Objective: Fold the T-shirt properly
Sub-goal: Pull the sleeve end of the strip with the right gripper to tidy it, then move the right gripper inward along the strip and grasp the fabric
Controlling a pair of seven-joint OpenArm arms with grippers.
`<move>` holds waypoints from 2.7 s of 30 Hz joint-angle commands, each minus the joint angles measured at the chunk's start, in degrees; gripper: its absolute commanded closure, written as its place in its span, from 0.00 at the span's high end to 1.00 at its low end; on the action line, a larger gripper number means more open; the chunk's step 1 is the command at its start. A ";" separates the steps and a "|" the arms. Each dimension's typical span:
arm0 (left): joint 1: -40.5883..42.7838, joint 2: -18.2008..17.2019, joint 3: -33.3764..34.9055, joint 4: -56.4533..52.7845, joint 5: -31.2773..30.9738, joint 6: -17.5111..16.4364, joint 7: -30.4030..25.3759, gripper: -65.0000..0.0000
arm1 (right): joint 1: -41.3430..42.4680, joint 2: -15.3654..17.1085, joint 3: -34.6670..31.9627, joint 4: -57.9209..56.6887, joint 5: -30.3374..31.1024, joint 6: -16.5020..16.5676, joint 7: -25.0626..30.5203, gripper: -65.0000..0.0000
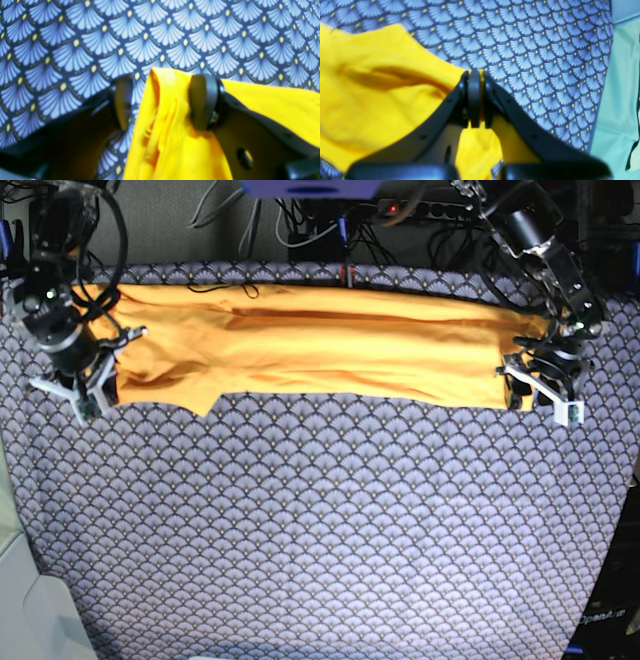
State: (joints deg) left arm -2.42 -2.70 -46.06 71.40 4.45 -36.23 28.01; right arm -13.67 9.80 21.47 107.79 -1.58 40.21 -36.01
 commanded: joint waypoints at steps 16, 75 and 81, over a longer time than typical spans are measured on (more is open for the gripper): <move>0.53 -0.95 -0.05 -0.06 2.28 0.76 3.68 0.55 | -17.05 -4.75 -1.74 2.59 0.22 -0.21 18.73 0.00; 1.32 -1.39 0.13 -0.06 2.28 0.32 3.42 0.55 | -6.68 -5.54 13.65 -2.16 0.40 -0.21 11.44 0.49; 1.23 -1.30 0.13 -0.06 2.28 0.32 3.42 0.55 | -3.78 -3.61 3.18 -1.90 0.31 -0.21 2.73 0.49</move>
State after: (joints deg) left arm -1.50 -3.79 -45.91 71.42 4.21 -36.71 27.75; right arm -17.98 5.43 24.36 104.53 -1.72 40.23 -34.65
